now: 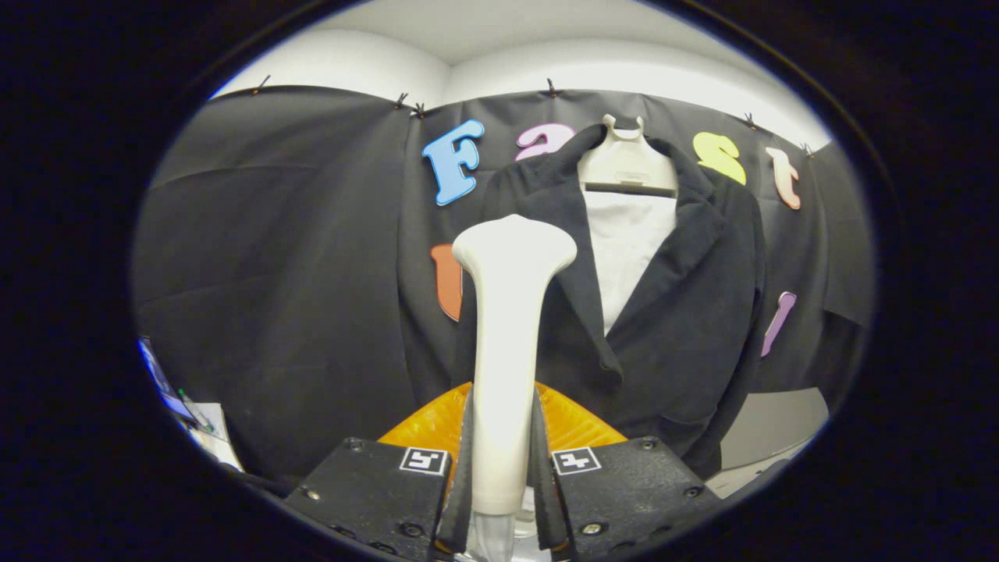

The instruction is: Iron the clothes twice with a garment steamer, once on the left side and once on the right side.

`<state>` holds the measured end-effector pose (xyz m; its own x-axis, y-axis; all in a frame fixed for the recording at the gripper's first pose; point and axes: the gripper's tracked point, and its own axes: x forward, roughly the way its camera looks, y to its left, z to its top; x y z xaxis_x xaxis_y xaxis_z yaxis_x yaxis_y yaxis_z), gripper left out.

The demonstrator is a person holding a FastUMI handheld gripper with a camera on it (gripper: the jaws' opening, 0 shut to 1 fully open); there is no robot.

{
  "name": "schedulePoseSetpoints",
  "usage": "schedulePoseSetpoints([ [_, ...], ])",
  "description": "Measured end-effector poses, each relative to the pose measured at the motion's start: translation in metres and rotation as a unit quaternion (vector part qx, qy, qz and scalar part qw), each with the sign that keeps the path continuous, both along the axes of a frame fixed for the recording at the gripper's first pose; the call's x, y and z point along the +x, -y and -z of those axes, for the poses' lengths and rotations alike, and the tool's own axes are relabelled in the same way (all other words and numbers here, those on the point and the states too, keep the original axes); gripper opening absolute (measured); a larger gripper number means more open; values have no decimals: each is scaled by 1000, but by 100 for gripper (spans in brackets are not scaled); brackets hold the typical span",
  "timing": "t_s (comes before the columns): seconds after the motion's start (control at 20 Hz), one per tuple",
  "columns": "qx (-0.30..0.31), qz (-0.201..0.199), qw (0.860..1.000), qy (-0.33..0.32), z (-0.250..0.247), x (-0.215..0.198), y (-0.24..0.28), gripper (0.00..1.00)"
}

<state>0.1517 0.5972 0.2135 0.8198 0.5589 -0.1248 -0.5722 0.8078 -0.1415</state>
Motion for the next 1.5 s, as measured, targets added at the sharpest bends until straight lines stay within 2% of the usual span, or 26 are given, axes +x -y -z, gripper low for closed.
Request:
schedulePoseSetpoints([
  [0.45, -10, 17, 1000, -21, 13, 35, -2, 35],
  [1.15, -36, 15, 997, -72, 75, 38, 21, 36],
  [1.5, -47, 26, 993, -108, 109, 38, 37, 36],
])
